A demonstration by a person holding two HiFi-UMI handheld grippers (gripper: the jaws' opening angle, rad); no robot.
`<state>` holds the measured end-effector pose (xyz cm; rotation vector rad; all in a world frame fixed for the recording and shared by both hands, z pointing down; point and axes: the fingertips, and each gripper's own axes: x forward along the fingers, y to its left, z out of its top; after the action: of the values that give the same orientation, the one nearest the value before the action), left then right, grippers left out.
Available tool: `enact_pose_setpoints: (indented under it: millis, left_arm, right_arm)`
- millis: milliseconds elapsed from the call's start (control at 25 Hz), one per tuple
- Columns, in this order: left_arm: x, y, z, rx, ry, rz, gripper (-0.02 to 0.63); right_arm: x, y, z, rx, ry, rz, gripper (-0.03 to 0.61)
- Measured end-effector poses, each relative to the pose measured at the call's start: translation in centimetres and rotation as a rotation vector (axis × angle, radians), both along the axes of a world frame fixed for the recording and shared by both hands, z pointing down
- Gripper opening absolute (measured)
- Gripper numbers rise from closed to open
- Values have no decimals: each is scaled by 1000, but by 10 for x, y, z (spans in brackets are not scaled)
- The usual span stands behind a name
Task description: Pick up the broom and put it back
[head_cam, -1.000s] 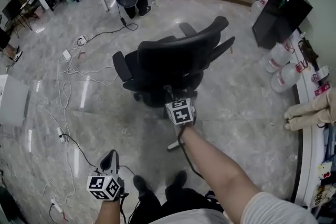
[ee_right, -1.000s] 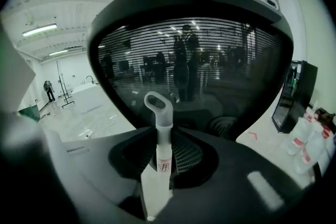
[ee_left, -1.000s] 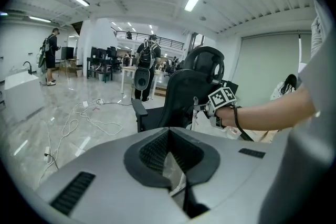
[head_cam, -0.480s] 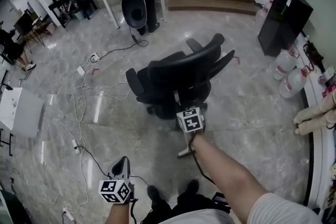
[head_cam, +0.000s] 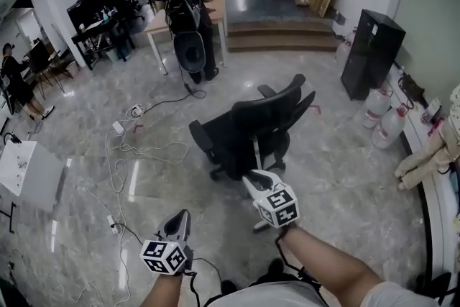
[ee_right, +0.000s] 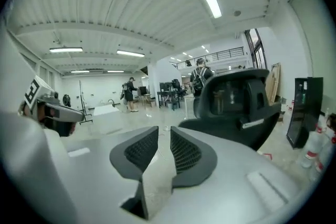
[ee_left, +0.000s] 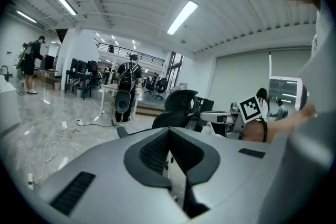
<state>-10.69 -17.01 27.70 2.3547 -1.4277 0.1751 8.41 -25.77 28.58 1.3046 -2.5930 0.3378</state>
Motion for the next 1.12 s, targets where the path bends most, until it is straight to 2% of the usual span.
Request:
enact_pose_setpoints:
  millis: [200,280,560,840,1120]
  left_arm:
    - [-43,46,-78,97,94,80,5]
    - [-65,61,-103,125,124,84,5]
    - [-117,93,-168,206,56,73,5]
    - [-140,112,-207,261,24,58,5]
    - [-151,121,-220,291,30,50,5]
  right_arm:
    - [-89,93,-102,139,-60,-81,5]
    - [-124,123,-130,164,-88,-108,3]
    - [-235,189,-200,200,-120,-196,3]
    - [-285,218,-231,236,-139,-246,3]
    - [-301,229,-242,257,-134,-258,2]
